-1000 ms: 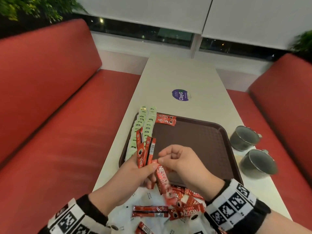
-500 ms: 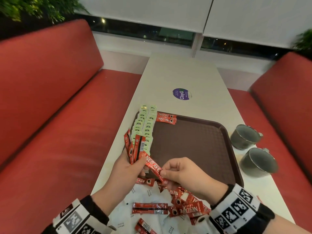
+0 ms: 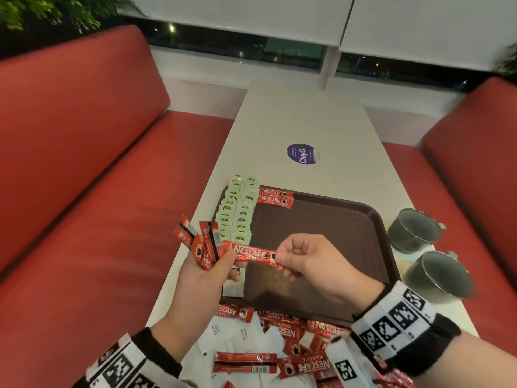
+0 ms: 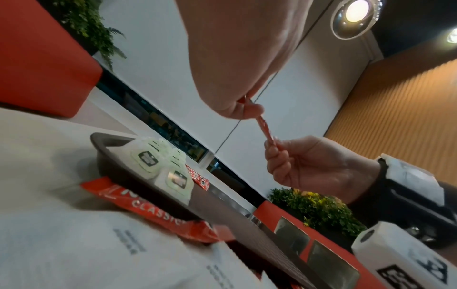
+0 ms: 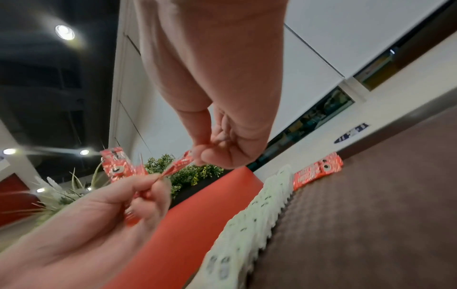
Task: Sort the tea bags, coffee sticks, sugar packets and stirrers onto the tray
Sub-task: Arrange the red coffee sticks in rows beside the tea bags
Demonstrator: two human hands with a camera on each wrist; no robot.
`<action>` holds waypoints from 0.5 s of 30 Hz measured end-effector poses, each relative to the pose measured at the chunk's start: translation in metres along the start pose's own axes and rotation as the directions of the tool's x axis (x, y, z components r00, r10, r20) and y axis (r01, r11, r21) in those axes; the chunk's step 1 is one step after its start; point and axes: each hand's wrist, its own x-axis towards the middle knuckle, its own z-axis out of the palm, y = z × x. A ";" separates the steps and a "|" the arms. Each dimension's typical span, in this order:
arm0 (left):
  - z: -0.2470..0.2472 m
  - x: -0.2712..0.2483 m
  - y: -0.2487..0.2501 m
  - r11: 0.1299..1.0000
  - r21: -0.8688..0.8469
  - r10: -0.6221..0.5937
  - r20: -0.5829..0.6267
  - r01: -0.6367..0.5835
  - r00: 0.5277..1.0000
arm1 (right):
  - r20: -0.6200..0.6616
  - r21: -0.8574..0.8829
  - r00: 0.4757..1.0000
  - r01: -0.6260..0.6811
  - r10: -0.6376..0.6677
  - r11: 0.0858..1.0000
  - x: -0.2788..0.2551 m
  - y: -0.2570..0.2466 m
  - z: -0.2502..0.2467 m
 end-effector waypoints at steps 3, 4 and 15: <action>-0.009 0.013 -0.003 0.985 -0.118 -0.125 0.045 0.129 0.991 | -0.131 -0.191 0.990 0.020 -0.046 0.981 0.036 0.002 -0.022; -0.013 0.015 -0.005 0.976 -0.129 -0.166 0.064 0.173 0.984 | -0.199 -0.278 0.977 0.016 -0.074 0.960 0.052 0.005 -0.031; -0.031 0.012 -0.019 0.944 -0.056 -0.319 0.102 0.325 0.942 | -0.363 -0.472 0.932 -0.178 -0.006 0.863 0.168 0.038 -0.060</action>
